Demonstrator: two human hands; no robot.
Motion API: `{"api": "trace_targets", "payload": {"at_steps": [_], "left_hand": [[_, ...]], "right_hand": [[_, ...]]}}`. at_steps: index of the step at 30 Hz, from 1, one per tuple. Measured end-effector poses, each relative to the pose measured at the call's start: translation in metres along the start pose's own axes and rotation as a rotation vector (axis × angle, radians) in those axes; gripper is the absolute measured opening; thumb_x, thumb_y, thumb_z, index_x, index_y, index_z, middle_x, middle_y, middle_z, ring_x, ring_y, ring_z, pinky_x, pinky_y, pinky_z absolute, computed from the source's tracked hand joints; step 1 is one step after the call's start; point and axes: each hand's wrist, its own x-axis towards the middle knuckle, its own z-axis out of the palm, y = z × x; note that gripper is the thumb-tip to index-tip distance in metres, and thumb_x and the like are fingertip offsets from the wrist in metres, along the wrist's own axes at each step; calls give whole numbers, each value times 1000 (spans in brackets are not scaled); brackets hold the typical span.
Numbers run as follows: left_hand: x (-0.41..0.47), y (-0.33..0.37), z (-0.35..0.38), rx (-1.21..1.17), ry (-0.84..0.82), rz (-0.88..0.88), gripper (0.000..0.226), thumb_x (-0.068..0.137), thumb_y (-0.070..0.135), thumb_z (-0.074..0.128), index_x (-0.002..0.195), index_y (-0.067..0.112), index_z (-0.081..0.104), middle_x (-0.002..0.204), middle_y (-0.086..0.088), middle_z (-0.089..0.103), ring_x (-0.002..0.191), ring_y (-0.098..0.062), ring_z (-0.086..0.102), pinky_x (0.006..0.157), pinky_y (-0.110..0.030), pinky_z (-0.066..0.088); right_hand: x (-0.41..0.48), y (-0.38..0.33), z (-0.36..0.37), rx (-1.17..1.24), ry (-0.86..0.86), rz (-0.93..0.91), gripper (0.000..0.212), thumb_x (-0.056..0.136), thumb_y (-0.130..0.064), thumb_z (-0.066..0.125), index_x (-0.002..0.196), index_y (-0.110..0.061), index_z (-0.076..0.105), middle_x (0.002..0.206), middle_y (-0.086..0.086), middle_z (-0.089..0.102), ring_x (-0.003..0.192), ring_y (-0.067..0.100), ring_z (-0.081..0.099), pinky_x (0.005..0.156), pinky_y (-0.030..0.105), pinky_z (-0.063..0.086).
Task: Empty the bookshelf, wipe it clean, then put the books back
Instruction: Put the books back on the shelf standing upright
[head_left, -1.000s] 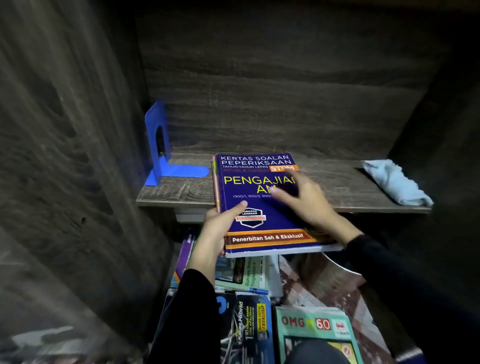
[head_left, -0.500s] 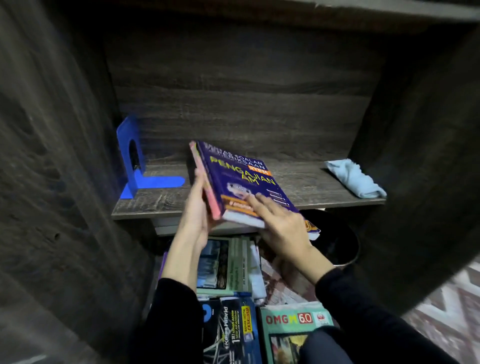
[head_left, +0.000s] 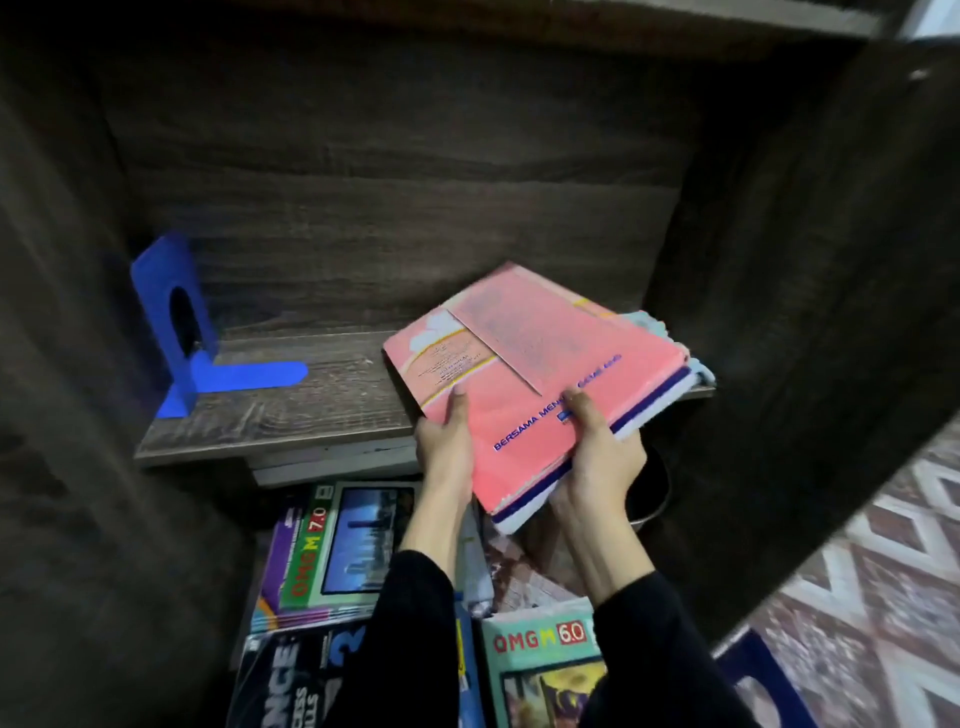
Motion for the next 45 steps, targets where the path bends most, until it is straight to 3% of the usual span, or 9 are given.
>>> {"api": "trace_targets", "payload": {"at_steps": [5,11,17,23,28,32,37,40,45], "left_hand": [[9,-9,13,140,-96,13,51,80,40,65,116,4,56,114,-16,64,103,-31,63,93,-47,49],[7,-10,9,117,-168,-39,28,92,12,55,120,5,56,110,-13,65,99,-29,64,84,-36,52],[5,-11,-4,205,-159,0,43,88,14,63,128,9,47,118,-12,63,105,-27,62,97,-45,47],[4,-11,-18,259,-166,37,55,88,14,63,137,11,39,127,-11,58,111,-27,58,101,-44,44],[-2,-12,-19,282,-183,85,56,90,9,61,139,7,36,131,-12,55,116,-26,55,101,-35,42],[-2,-12,-19,297,-166,81,58,90,9,61,142,6,33,133,-12,53,118,-26,53,102,-32,40],[0,-12,-17,327,-140,74,64,89,13,63,144,9,30,136,-12,51,120,-27,52,106,-38,38],[1,-12,-15,339,-122,81,67,89,21,65,144,9,28,137,-12,50,122,-27,51,106,-39,38],[7,-15,-12,317,-92,84,71,86,28,68,142,9,30,132,-11,54,117,-27,54,104,-42,41]], "right_hand": [[17,11,-18,182,229,273,26,74,7,69,97,-5,64,95,15,69,71,27,65,73,46,56],[23,25,-14,223,219,288,33,75,4,69,106,-8,61,99,14,69,78,30,67,73,47,57],[16,46,-7,233,204,400,32,77,-3,70,108,-9,61,104,14,69,90,34,68,80,51,55],[10,54,-5,259,16,655,41,79,-20,66,119,-11,63,108,17,70,91,35,67,68,42,56],[12,53,-9,182,82,591,54,73,-14,75,122,-6,54,106,16,68,94,35,68,72,46,57],[21,46,-18,72,271,395,88,64,-6,84,132,-12,29,117,16,57,95,29,63,82,46,55],[48,14,-39,-639,300,41,98,70,-36,80,147,-11,24,149,16,31,135,31,34,107,41,30],[62,0,-44,-1172,151,-279,78,77,-55,66,137,-10,43,141,11,45,134,29,35,106,43,29],[70,-5,-27,-1516,-75,-208,81,76,-70,59,124,-5,52,128,13,53,122,32,43,96,41,35]]}}
